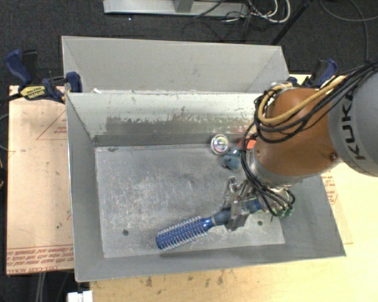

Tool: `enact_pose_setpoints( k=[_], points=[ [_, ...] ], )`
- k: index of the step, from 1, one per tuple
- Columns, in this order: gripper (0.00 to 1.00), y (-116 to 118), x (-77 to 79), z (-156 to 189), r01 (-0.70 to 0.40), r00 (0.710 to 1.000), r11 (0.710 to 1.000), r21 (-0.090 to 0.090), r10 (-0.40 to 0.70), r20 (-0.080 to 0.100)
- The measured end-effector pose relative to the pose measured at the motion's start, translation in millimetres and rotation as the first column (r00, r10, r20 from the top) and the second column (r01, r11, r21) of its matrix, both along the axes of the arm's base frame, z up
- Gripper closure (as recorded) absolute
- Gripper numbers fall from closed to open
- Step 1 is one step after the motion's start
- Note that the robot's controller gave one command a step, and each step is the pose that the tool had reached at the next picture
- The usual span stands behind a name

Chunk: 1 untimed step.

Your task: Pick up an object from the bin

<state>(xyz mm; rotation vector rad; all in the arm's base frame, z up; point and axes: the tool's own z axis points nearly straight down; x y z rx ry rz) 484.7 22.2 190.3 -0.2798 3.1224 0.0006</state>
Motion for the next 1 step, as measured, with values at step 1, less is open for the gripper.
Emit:
enact_pose_setpoints(
  k=[1],
  points=[
    [1.00,109.5,18.1,93.1,-0.397,0.918,0.918,0.000,0.397,-0.001]
  ],
)
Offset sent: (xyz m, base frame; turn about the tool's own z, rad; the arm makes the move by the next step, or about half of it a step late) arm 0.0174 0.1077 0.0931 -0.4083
